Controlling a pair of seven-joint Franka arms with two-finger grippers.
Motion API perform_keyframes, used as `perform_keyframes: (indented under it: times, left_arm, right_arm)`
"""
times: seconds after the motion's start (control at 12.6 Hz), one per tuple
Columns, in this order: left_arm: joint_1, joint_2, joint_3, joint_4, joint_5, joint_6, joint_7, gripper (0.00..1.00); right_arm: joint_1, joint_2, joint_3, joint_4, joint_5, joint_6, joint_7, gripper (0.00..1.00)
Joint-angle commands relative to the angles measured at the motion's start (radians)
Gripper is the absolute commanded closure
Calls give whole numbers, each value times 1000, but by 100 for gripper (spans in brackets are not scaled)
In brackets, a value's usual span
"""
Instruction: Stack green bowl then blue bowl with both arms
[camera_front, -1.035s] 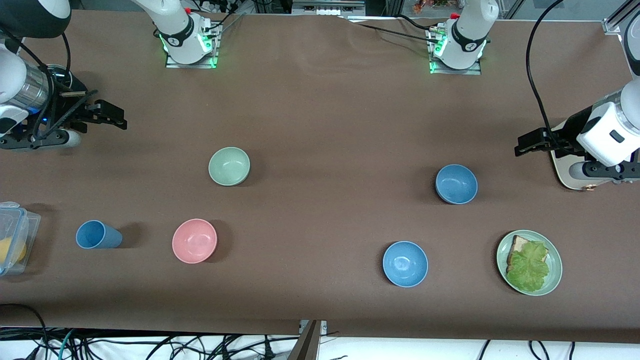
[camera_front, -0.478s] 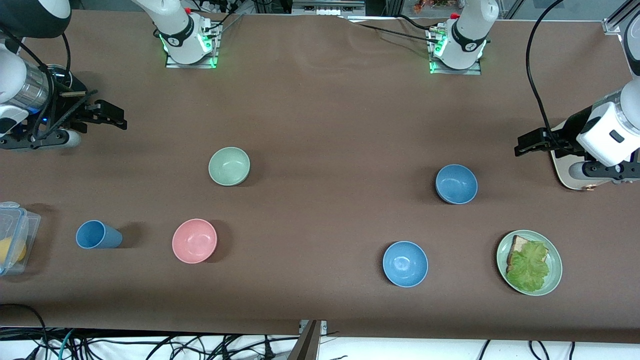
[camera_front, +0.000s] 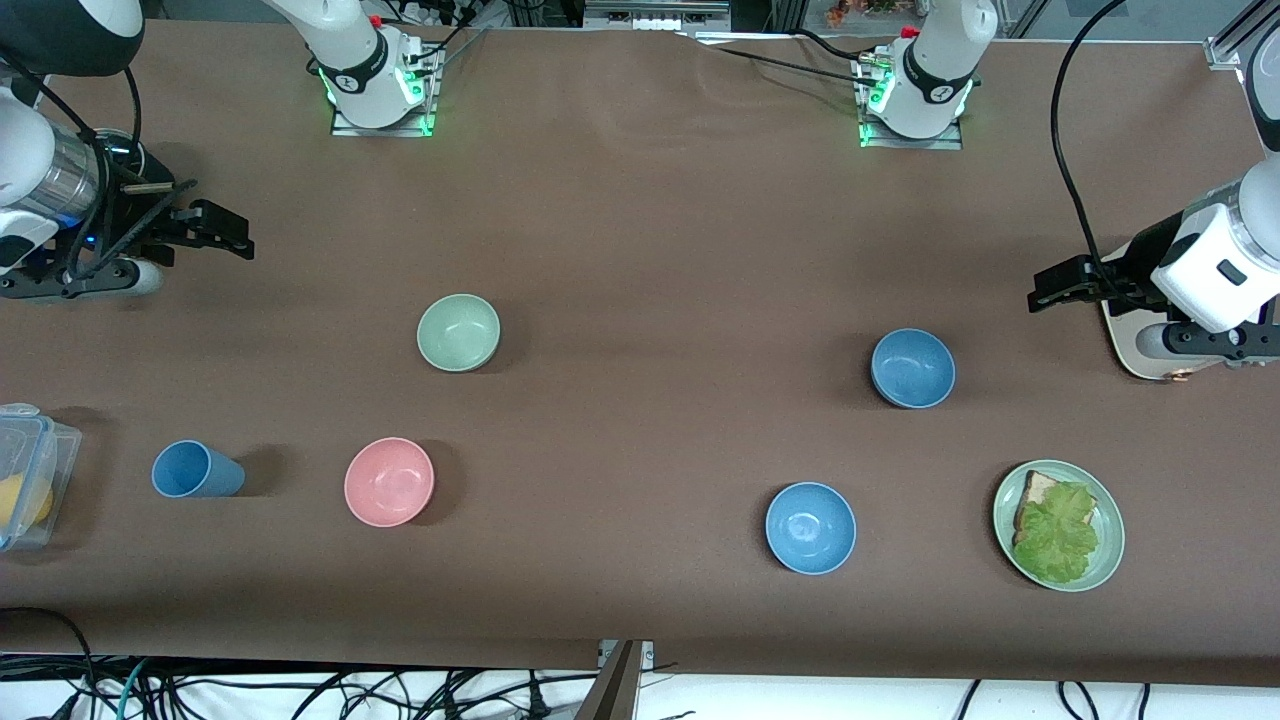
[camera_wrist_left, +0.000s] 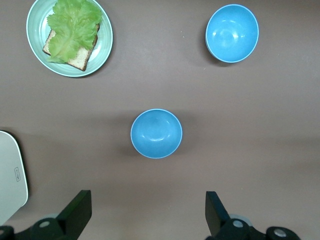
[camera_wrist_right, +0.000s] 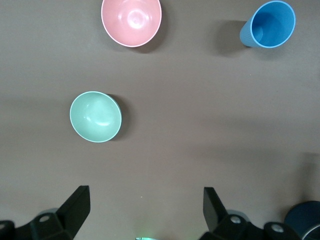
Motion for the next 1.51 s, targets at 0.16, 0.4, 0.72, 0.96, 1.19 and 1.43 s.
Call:
perform_keyframes:
  times: [0.16,0.4,0.72,0.96,1.19,1.43]
  left_arm:
    - [0,13,1,32,-20,-15,10,0]
    - [0,13,1,32,-20,-15,10,0]
    - [0,13,1,32,-20,-15,10,0]
    - [0,15,-1,32,-20,-15,10,0]
    - [0,15,1,32,-21,-15,12,0]
    - [0,15,-1,32,-21,-15,10,0]
  right_arm:
    - [2,-10,15,-3,-15,11,-5,0]
    - [4,-9,15,-6,-15,12,-5,0]
    - [2,-10,12,-6,-27,14,-19,0]
    - [2,-10,10,-9,-26,15,-16,0]
    - [13,6,15,-11,-10,55,14,0]
    - [85,88,16,-67,37,214,112,0]
